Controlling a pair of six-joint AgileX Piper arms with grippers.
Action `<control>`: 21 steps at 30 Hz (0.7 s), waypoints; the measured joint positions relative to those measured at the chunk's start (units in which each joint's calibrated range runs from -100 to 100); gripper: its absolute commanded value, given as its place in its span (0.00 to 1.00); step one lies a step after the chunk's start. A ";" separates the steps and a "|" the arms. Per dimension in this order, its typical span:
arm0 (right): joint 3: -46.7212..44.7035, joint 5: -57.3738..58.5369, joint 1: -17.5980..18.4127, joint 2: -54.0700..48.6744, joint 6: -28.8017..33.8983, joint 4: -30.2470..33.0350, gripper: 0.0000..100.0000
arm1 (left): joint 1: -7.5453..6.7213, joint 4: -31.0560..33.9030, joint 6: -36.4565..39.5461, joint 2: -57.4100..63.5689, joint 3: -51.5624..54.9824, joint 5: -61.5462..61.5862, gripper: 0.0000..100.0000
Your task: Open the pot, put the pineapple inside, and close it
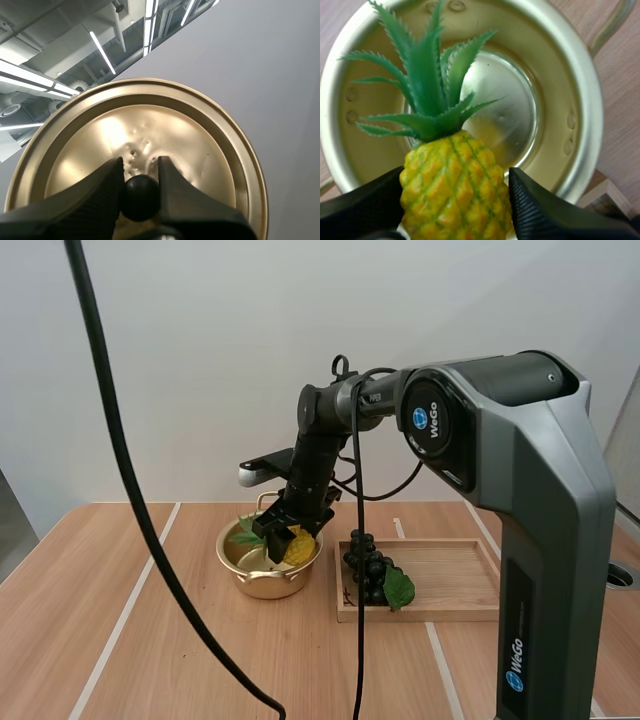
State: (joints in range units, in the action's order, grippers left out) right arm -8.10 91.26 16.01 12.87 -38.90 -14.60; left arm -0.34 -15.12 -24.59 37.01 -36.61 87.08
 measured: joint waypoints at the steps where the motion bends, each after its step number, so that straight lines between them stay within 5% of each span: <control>1: 0.00 -0.24 0.00 0.31 0.00 0.00 0.00 | 0.00 0.00 0.00 0.00 0.00 0.34 0.00; 16: -0.12 -2.45 0.07 2.51 1.20 -0.61 0.01 | 0.00 0.00 0.00 0.00 0.00 0.96 0.00; 21: -0.12 -4.79 0.23 2.51 2.32 0.59 0.30 | 0.00 0.00 0.00 0.00 0.00 1.68 0.00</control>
State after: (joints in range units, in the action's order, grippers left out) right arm -8.22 86.48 16.23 15.39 -36.58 -14.02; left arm -0.34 -15.12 -24.59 37.01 -36.61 88.76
